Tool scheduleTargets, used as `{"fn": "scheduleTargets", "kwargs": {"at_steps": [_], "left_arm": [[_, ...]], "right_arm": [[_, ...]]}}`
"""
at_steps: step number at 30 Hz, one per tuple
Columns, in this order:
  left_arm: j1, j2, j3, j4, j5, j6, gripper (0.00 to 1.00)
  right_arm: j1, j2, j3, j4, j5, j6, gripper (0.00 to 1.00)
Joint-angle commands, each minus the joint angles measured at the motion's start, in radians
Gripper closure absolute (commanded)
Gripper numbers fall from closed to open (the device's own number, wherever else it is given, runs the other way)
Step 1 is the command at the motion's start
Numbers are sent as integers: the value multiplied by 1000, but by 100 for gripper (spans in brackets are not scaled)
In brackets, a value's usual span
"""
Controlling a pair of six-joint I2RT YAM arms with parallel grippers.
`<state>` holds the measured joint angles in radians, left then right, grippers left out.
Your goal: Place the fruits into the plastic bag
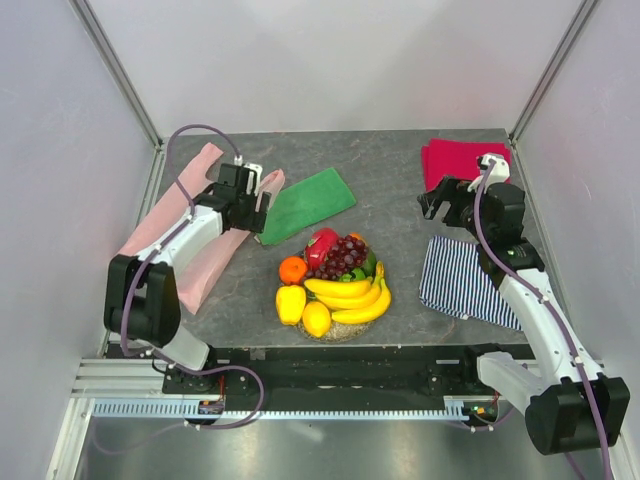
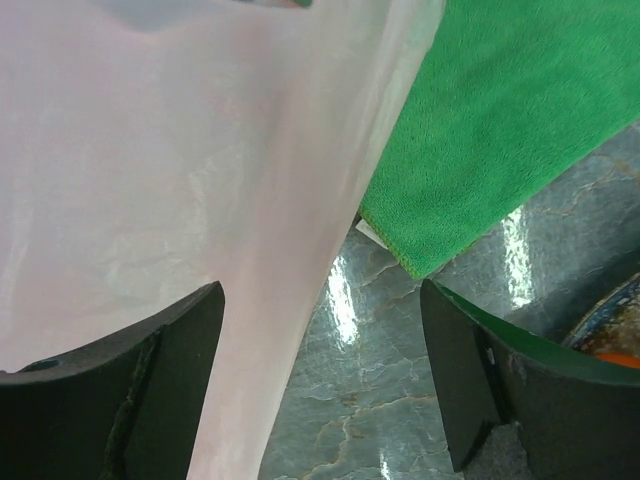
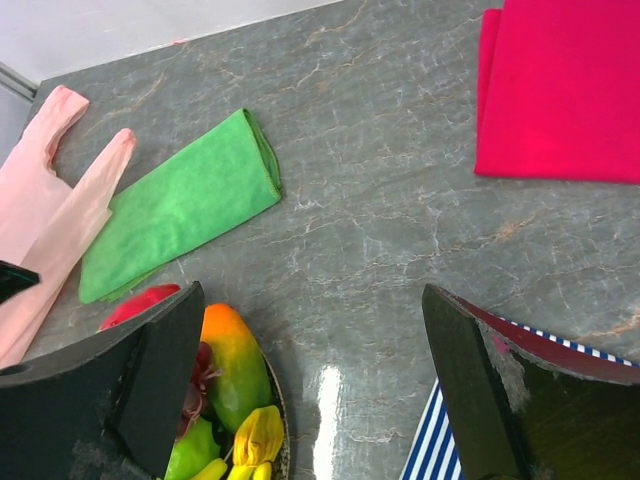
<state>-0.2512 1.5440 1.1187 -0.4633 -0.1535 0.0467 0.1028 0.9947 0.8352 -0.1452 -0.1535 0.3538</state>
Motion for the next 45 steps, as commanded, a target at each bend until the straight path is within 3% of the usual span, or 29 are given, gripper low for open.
{"fn": "scheduleTargets", "kwargs": {"at_steps": [1,4,10,13,14,17,24,31,37,41,45], "left_arm": [[-3,76,18,-11,12,42,15],[-3,108,21,-17,-35,47,20],[-3,162,30,-44,-37,65,44],[-3,183,43,-64,-46,68,63],[-3,177,44,-64,-46,68,75],[-3,145,43,-66,-57,71,99],[-25,-47,-37,-11,-113,125,98],[-94,-376,-178,123,-118,234,98],[-210,-590,-295,181,3,335,98],[-249,-715,-345,207,107,351,99],[-250,-836,-399,218,219,341,98]], "right_arm": [[2,-1,24,52,-38,24,2],[2,-4,28,52,-60,27,2],[2,-11,25,38,-66,20,2],[2,-14,30,27,-70,13,2],[2,-19,30,27,-72,10,2],[2,-22,25,22,-69,4,2],[2,-10,47,9,-84,-1,2],[2,24,100,10,-95,11,2],[2,68,191,29,-150,56,2],[2,111,229,76,-268,117,2],[2,171,197,258,-410,294,3]]}}
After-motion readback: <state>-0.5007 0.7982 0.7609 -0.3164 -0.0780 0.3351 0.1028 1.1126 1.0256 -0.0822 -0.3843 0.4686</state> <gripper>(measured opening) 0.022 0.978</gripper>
